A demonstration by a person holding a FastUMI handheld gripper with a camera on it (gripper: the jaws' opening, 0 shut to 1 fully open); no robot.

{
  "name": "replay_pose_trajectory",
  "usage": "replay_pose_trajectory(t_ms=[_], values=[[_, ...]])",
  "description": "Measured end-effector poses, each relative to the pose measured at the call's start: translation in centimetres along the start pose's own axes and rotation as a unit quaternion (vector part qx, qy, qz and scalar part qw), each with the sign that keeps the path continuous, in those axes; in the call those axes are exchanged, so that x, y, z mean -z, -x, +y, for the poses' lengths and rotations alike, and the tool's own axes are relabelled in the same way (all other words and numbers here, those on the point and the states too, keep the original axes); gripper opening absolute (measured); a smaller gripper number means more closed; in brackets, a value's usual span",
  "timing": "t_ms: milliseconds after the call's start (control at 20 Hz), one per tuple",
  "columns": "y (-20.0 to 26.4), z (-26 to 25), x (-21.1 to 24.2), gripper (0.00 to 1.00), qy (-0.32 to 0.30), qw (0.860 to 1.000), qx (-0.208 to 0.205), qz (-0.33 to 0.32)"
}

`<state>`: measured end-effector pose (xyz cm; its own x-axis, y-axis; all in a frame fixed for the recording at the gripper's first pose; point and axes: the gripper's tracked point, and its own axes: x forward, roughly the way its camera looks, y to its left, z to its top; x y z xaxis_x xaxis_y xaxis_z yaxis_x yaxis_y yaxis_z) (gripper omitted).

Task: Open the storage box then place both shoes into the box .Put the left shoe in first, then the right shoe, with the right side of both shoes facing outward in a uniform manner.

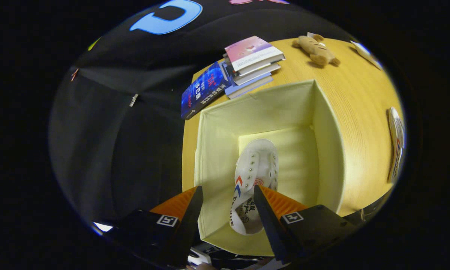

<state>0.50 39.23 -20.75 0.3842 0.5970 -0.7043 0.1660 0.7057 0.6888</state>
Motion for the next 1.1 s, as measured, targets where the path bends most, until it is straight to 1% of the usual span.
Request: replay_pose_trajectory(t_ms=[150,300,450,550,700,800,900,950,1100], values=[[2.8,-0.5,-1.0,0.94,0.051,0.998,-0.012,-0.021],[6.5,-2.2,-2.2,0.95,0.086,0.995,-0.018,-0.047],[11.1,-6.1,-4.1,0.95,0.126,0.988,-0.004,-0.092],[14.0,-9.7,-4.9,0.95,0.146,0.981,0.018,-0.123],[17.6,-16.6,-5.1,0.95,0.151,0.974,0.07,-0.155],[19.7,-22.7,-5.3,0.95,0.151,0.965,0.122,-0.173],[20.8,-29.5,-4.9,0.95,0.147,0.956,0.183,-0.177],[21.0,-32.8,-4.3,0.95,0.133,0.954,0.209,-0.172],[20.9,-39.6,-2.5,0.95,0.089,0.949,0.259,-0.155]])
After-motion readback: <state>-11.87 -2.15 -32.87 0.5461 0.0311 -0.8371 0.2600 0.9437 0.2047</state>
